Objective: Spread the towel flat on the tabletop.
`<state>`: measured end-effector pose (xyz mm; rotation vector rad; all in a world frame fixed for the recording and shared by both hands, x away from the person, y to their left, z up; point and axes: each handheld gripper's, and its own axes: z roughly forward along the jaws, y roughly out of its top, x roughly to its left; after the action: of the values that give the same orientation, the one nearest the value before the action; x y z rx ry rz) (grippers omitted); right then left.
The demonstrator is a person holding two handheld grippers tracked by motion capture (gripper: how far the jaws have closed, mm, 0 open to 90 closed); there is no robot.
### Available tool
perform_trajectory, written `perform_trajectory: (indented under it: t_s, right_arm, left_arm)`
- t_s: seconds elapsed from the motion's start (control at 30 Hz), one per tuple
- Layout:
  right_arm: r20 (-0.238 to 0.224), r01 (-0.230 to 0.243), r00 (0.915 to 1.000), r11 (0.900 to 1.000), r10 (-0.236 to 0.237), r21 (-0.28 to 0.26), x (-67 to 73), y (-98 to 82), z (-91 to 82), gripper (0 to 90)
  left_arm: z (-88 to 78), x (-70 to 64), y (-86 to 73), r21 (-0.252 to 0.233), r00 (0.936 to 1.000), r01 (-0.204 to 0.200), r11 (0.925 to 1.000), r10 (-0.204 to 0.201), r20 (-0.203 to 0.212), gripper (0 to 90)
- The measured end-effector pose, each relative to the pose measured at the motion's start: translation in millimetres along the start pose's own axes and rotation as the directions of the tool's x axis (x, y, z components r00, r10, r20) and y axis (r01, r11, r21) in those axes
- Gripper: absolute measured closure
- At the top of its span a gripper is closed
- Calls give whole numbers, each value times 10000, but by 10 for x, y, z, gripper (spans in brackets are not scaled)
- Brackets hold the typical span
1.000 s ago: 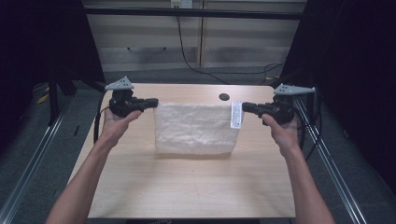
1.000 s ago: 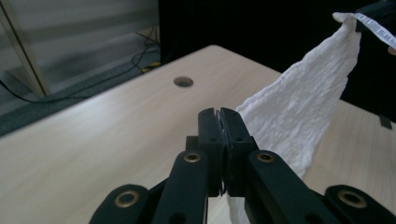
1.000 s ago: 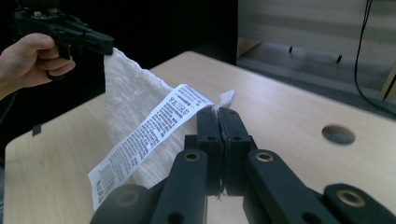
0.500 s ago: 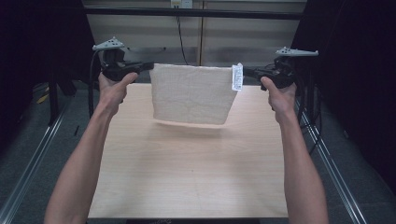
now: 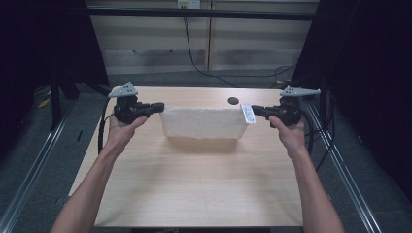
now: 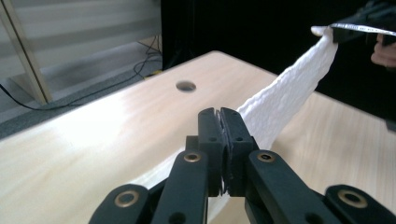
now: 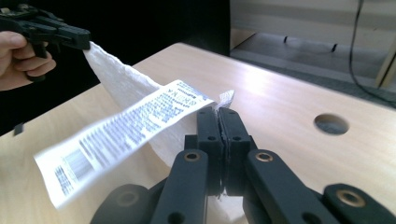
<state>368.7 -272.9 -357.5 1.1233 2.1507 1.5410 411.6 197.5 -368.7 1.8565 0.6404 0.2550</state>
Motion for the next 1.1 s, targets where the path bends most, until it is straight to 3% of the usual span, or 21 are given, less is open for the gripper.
perform_trajectory:
  t_s: [0.57,0.83,1.03,1.1]
  right_arm:
    - [-758,111,9971,9912,-11,1319,395,-938,-47,888]
    - [-927,-55,9955,9888,195,1490,514,-1200,-125,887]
    - [-977,-4,9950,9789,208,2045,590,-1375,-110,885]
    - [-982,-42,9948,9769,258,2138,594,-1422,-109,884]
  left_arm:
    - [-187,-391,-909,917,9965,352,9952,-419,719,883]
    - [-278,-588,-1146,1335,9941,277,9907,-413,1008,881]
    - [-302,-714,-1290,1686,9947,16,9857,-189,1007,880]
    - [-287,-747,-1349,2040,9934,-68,9789,-167,1135,880]
